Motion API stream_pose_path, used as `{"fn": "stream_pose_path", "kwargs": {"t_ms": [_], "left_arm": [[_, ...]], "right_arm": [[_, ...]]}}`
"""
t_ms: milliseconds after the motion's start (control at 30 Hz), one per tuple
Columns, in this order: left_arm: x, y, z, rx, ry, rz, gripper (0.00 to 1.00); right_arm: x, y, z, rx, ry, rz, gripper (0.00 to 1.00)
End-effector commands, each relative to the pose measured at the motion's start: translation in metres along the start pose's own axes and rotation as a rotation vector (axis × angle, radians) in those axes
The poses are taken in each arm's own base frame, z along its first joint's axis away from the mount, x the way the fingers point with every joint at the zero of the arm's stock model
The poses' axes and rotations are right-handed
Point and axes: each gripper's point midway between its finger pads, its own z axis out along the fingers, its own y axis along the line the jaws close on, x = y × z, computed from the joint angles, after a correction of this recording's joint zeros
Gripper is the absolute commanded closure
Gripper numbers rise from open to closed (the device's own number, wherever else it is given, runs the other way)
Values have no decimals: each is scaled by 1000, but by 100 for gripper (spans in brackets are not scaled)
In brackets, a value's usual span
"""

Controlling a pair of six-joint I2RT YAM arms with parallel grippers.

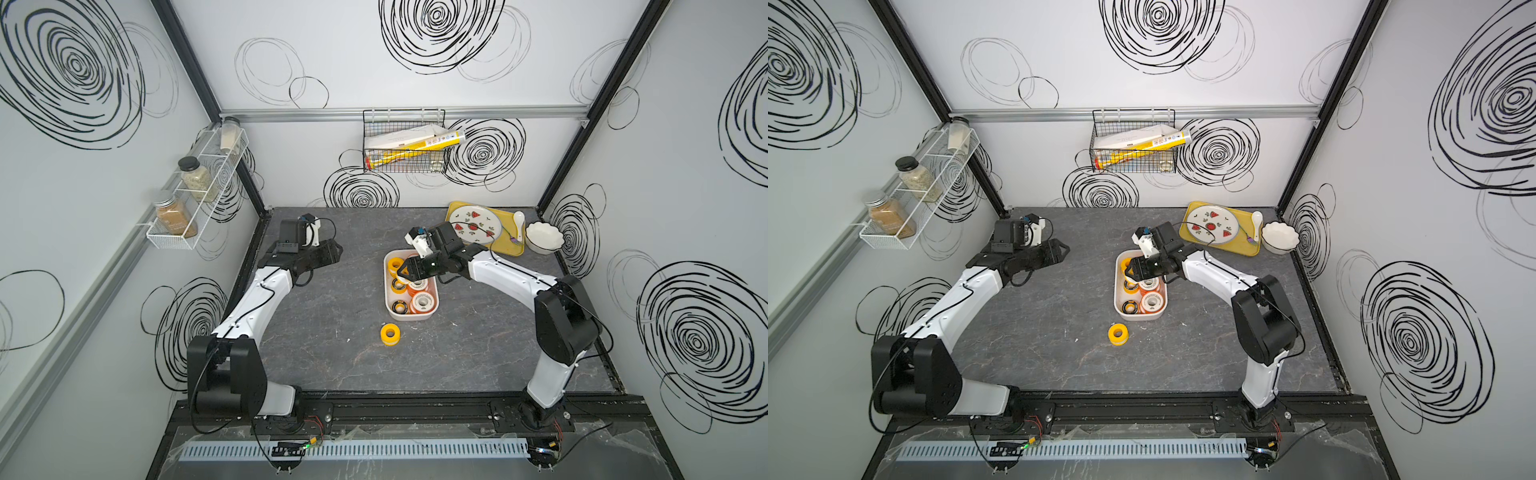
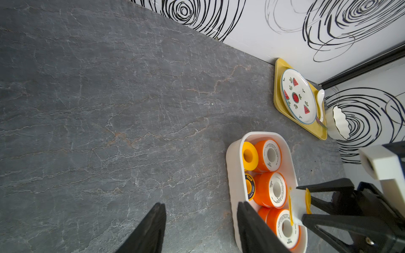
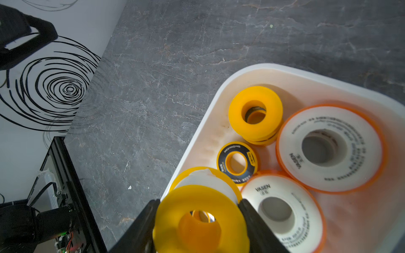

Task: Put the sealing tape into the storage box
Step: Place the sealing tape in the storage box.

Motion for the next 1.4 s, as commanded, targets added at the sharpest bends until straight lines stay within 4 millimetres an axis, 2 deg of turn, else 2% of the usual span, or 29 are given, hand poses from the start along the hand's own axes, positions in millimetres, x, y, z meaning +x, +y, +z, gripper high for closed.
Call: {"fn": "stream_pose_path", "kwargs": {"t_ms": [0,233,400,933,1200,1233,1367], "left_arm": [[-8,4,0,2,-23,-7,41],[-7,5,1,0,-17,-9,41],[-7,4,1,2,-18,-8,41],[-7,5,1,4,-16,-12,41],[-8,5,1,6,-17,-14,41],[-8,6,1,6,-15,-15,41],[-8,5,1,9,-17,-14,41]], "right_arm": [[-4,2,10,39,13,-24,43],[1,-3,34,100,55,-39,43],[4,-9,43,147,76,-46,44],[8,-33,49,284,110,-46,44],[13,-33,50,294,127,-54,44],[3,-28,49,286,108,-64,44],[4,-29,53,298,122,-70,44]]}}
